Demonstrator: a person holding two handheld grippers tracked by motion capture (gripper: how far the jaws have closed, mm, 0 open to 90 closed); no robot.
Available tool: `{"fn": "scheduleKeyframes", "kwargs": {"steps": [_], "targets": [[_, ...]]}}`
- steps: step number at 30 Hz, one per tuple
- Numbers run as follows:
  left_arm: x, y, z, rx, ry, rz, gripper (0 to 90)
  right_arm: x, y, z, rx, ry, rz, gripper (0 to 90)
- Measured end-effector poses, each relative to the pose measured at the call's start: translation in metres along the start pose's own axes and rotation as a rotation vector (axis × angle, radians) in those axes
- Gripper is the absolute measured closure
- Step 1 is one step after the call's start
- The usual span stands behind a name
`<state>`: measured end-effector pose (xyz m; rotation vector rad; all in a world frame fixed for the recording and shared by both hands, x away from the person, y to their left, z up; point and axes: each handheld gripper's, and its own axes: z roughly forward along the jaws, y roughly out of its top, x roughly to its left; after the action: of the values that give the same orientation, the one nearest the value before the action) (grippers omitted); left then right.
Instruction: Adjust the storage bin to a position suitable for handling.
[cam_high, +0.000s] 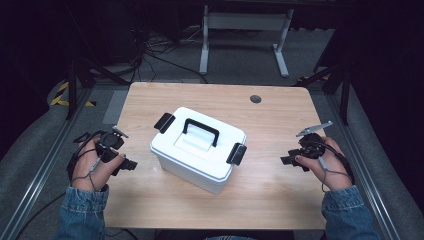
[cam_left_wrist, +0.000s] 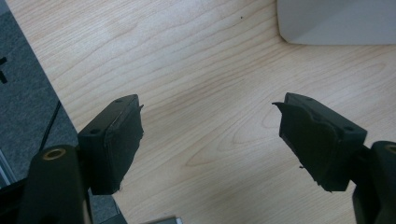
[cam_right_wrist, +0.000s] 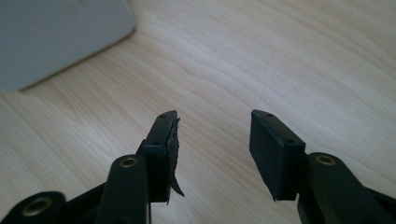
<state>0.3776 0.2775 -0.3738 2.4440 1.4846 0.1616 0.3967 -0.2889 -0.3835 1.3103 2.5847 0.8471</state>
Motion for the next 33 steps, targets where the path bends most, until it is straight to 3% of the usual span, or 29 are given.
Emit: {"fn": "scheduleKeyframes", "kwargs": {"steps": [3, 11, 23, 27, 33], "targets": [[0.001, -0.001, 0.0, 0.003, -0.005, 0.002, 22.0, 0.003, 0.006, -0.004, -0.012, 0.009, -0.003, 53.3], [0.0, -0.001, -0.001, -0.008, -0.002, -0.003, 22.1, 0.021, 0.035, -0.014, -0.05, 0.041, -0.068, 53.7], [0.0, -0.001, -0.001, -0.004, -0.014, 0.001, 22.9, 0.058, 0.079, -0.027, -0.076, 0.08, -0.177, 55.0], [0.0, -0.001, -0.001, -0.003, -0.016, 0.008, 22.9, 0.07, 0.089, -0.027, -0.094, 0.134, -0.194, 55.6], [0.0, -0.001, -0.001, -0.003, -0.015, 0.014, 22.9, 0.088, 0.105, -0.025, -0.108, 0.172, -0.218, 56.0]]}}
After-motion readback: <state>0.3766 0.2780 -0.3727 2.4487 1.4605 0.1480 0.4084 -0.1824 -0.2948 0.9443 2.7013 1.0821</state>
